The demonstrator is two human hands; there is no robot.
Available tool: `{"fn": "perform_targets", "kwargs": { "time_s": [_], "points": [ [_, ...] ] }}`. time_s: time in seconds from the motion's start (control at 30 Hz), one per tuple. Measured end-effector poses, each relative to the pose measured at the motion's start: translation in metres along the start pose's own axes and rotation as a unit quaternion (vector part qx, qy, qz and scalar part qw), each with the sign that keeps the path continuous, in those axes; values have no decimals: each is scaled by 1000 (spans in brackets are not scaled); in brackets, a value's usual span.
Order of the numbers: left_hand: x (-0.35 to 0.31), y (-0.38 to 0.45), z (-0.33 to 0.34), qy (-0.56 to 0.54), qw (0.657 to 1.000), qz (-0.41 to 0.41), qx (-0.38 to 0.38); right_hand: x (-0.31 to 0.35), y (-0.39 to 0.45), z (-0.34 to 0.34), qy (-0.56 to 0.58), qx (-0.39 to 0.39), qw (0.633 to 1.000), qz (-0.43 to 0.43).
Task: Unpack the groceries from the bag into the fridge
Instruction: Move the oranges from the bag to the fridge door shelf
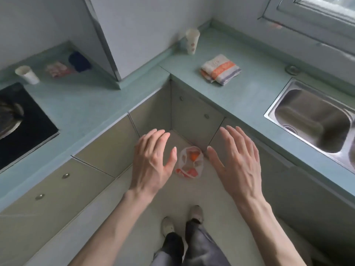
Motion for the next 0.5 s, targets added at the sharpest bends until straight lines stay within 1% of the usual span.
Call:
{"fn": "perform_targets", "kwargs": {
  "time_s": [0.1, 0.23, 0.37, 0.5],
  "points": [
    [12, 5, 41, -13, 1000, 2, 24, -22, 7, 36, 14, 5, 1000, 19],
    [27, 14, 103, -36, 998, 1, 44, -49, 11, 105, 40, 34, 998, 32],
    [39, 23, 180, -84, 994, -8, 66, -76, 10, 179, 51, 62, 996, 47],
    [53, 20, 261, -101, 992, -23, 67, -112, 6, 260, 66, 85, 993, 55]
  ]
}}
Point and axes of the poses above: each hand's wrist, its own y-axis towards the middle knuckle, its own z-axis out of the palm, x = y × z, the point moved 10 cm from there along y, towards the middle knuckle, and after that the axes turned 3 degrees about x, right-handed, at the moved point
